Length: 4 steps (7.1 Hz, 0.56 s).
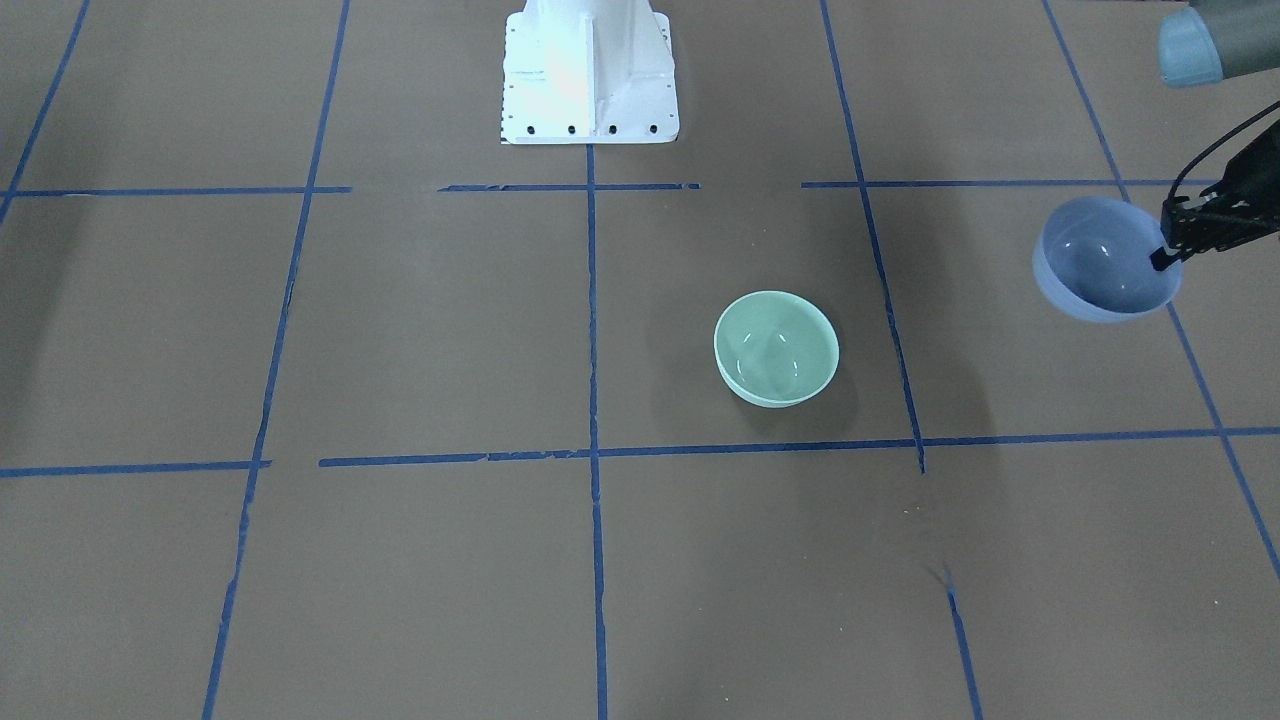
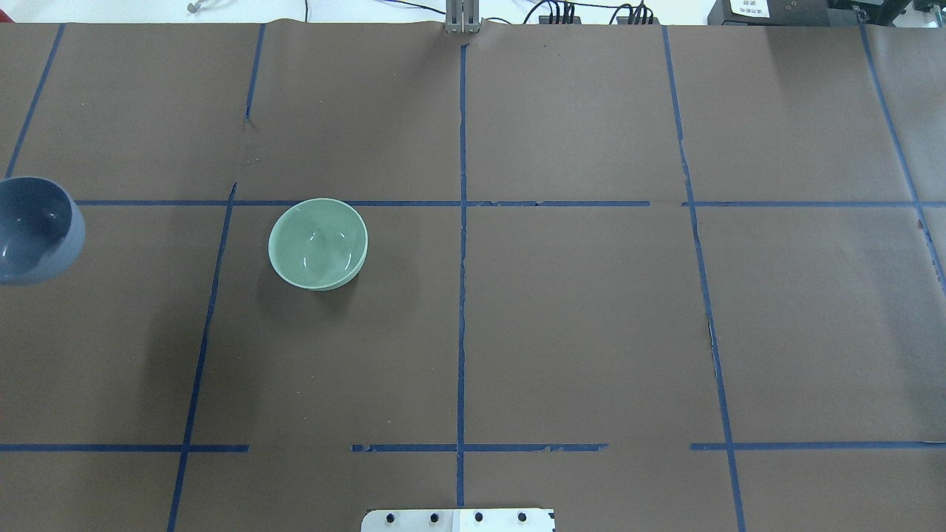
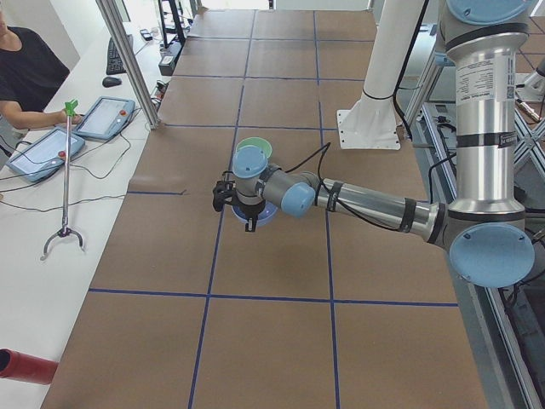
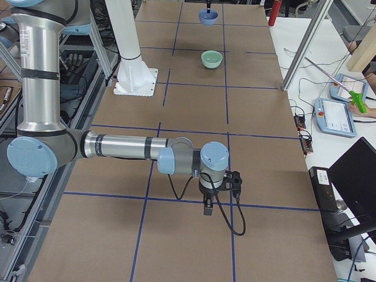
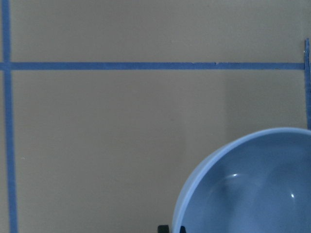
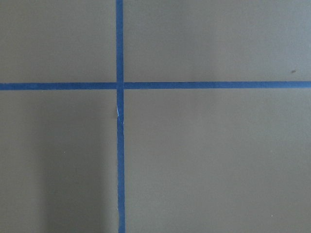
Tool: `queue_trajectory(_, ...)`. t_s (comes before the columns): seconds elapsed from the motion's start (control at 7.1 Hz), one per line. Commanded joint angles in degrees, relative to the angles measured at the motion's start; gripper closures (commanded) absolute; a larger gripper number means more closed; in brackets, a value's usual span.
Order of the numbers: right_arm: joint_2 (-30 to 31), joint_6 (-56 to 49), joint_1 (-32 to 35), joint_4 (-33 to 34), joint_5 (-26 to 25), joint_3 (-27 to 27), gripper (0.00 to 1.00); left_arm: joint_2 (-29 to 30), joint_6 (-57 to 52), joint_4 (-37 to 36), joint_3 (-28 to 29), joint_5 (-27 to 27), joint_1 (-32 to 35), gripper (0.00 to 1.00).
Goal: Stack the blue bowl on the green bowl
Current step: 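Close the left gripper on the blue bowl rim and lift it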
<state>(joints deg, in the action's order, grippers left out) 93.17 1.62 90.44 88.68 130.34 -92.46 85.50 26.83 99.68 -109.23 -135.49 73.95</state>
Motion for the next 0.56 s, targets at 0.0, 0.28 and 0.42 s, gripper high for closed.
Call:
queue_trajectory(0.0, 0.0, 0.0, 0.0, 0.0, 0.0, 0.0, 0.00, 4.6, -2.0, -11.6, -6.3, 0.2, 5.2, 1.00)
queue_trajectory(0.28, 0.0, 0.0, 0.0, 0.0, 0.0, 0.0, 0.00, 8.1, 8.6, -12.2, -7.7, 0.0, 2.5, 1.00)
queue_trajectory(0.42, 0.0, 0.0, 0.0, 0.0, 0.0, 0.0, 0.00, 10.8, 16.0, -12.3, -9.1, 0.1, -2.4, 1.00)
